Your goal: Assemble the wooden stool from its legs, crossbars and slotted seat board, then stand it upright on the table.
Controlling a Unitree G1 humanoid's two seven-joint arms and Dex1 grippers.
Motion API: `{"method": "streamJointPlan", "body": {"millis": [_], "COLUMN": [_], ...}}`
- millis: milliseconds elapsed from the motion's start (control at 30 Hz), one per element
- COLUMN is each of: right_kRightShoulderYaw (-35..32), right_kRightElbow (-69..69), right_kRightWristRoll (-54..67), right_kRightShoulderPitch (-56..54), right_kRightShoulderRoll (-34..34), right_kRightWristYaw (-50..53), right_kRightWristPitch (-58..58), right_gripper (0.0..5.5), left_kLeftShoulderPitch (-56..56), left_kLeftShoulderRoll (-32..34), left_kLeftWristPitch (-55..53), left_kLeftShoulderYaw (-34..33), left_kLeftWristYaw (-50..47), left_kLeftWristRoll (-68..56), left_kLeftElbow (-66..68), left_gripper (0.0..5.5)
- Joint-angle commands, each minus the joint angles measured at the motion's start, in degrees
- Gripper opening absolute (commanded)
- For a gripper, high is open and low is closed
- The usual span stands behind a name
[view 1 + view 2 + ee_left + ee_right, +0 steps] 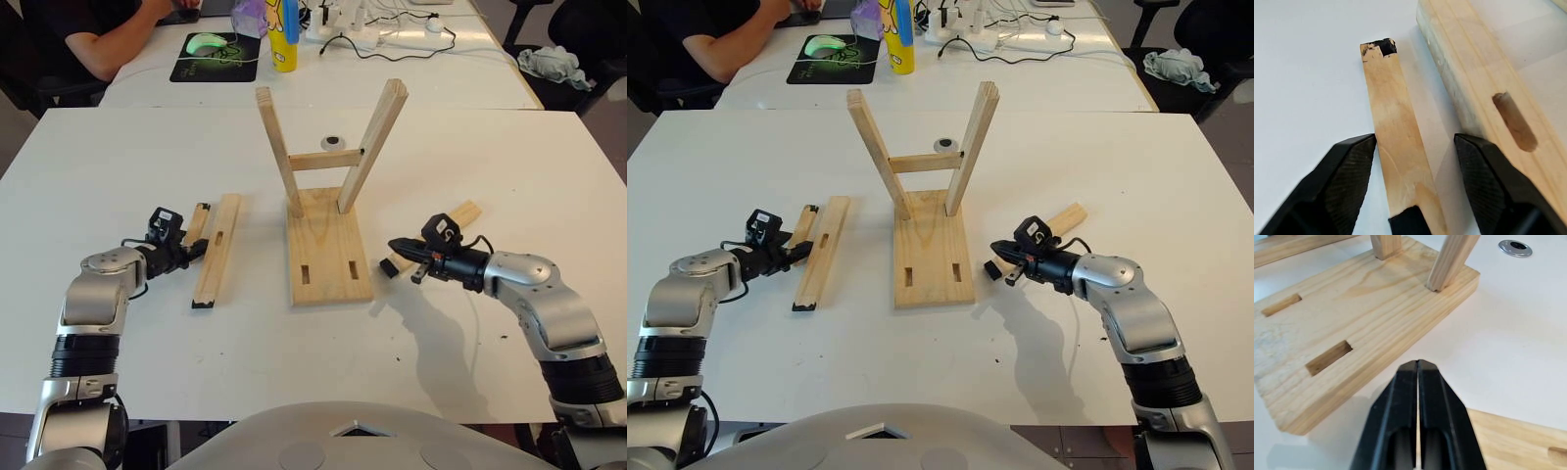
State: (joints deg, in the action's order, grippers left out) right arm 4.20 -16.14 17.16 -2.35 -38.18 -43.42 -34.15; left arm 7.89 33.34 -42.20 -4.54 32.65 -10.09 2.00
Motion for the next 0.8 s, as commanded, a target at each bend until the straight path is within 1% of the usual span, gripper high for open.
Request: {"method": "streamJointPlan", "body": {"millis": [33, 67, 100, 133, 267, 433, 467, 533, 667, 700, 733, 800], "right_kRightShoulderYaw": [0.29, 0.39, 0.44, 0.40, -0.32, -2.04, -2.70, -4.19, -4.28, -4.50, -5.31, -11.05], "right_kRightElbow": [-0.53, -0.51, -0.48, -0.38, 0.00, 0.76, 0.81, 0.84, -2.25, -3.35, -4.27, -5.34], "right_kRightWristRoll": [-0.47, -0.53, -0.62, -0.67, -0.45, -0.17, 0.30, 1.77, 3.68, 5.26, 8.34, 26.41], "right_kRightShoulderPitch": [-0.35, -0.53, -0.73, -0.98, -1.98, -3.39, -3.74, -4.77, -5.20, -5.11, -5.07, -5.65], "right_kRightShoulderRoll": [0.06, 0.08, 0.11, 0.18, 0.83, 1.96, 2.43, 3.83, 7.81, 9.04, 10.81, 20.94], "right_kRightWristYaw": [0.24, 0.27, 0.37, 0.49, 1.16, 2.82, 3.15, 4.29, 6.61, 6.87, 7.27, 12.46], "right_kRightWristPitch": [0.09, 0.08, 0.11, 0.13, 0.09, 0.08, 0.00, -1.13, -1.28, -2.44, -4.94, -14.36], "right_gripper": [0.00, 0.00, 0.00, 0.00, 0.00, 0.00, 0.00, 0.00, 0.00, 0.21, 0.38, 0.62], "left_kLeftShoulderPitch": [-2.10, -2.35, -2.56, -2.77, -4.24, -5.75, -5.71, -4.76, -2.65, -2.38, -2.66, -7.90], "left_kLeftShoulderRoll": [-0.62, -0.75, -0.92, -1.20, -0.89, -0.33, -0.10, -0.59, -2.77, -3.40, -3.34, -3.25], "left_kLeftWristPitch": [-1.97, -2.23, -2.32, -2.69, -1.39, 2.15, 5.11, 12.30, 28.07, 31.95, 35.39, 47.94], "left_kLeftShoulderYaw": [0.91, 0.82, 0.70, 0.46, 2.07, 3.05, 3.30, 2.48, -2.20, -3.92, -4.86, -3.45], "left_kLeftWristYaw": [-1.76, -2.02, -2.43, -2.75, -1.57, -0.64, -1.11, -2.71, -7.06, -8.06, -8.47, -5.14], "left_kLeftWristRoll": [0.92, 0.87, 0.88, 0.67, 1.24, 1.97, 3.00, 4.05, 3.78, 3.13, 3.19, 3.88], "left_kLeftElbow": [1.87, 1.91, 1.96, 2.04, 4.61, 8.59, 9.09, 9.54, 5.54, 2.86, -0.20, -11.39], "left_gripper": [2.95, 2.95, 2.78, 2.72, 2.09, 1.48, 1.36, 1.34, 1.34, 1.34, 1.34, 1.33]}}
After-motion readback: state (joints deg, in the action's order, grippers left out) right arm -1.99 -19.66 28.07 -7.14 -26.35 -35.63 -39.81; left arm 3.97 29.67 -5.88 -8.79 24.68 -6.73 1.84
